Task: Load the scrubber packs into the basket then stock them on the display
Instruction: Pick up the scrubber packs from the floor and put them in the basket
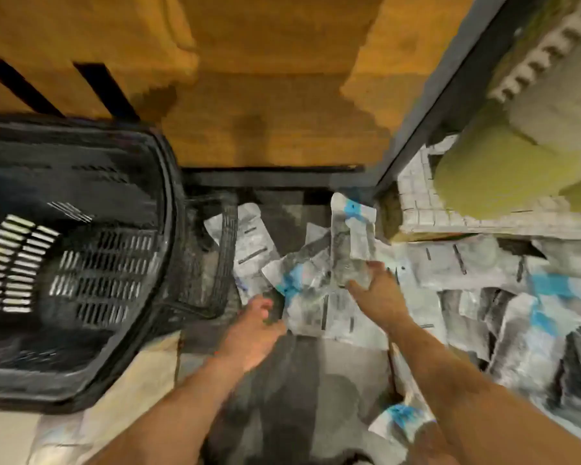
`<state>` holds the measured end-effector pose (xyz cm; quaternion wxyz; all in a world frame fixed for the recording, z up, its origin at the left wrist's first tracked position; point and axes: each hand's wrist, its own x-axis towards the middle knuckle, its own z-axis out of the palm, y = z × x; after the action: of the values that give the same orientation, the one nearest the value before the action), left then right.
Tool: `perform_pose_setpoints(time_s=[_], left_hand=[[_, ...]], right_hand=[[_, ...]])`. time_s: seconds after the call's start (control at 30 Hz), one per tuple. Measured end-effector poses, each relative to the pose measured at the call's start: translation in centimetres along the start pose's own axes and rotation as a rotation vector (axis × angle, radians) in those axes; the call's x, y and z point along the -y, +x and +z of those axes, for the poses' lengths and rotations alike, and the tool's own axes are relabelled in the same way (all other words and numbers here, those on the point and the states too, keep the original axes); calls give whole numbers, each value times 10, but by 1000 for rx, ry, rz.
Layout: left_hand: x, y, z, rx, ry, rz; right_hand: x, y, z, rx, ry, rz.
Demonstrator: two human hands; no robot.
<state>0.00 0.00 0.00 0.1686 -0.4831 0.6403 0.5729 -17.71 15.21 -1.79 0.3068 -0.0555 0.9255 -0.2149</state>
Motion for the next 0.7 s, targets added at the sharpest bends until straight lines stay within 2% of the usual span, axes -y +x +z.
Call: perform_pose_setpoints(time_s=[0.1, 0.2, 0.33, 0.43, 0.53, 0.7], left_hand=[[23, 62, 22, -144, -31, -11], [38, 115, 44, -151, -177, -71], [40, 159, 66, -193, -374, -68], [43, 179, 76, -234, -543, -157], [44, 187, 82, -203, -708, -198], [60, 213, 96, -170, -748, -217]], right_hand=[[-19, 57, 24, -55, 127, 65], [-31, 101, 43, -83, 192, 136], [-48, 139, 63, -71, 278, 134], [-57, 149, 75, -45, 360, 127], [-58, 145, 75, -84, 437, 135], [-65, 130, 71, -48, 476, 223]])
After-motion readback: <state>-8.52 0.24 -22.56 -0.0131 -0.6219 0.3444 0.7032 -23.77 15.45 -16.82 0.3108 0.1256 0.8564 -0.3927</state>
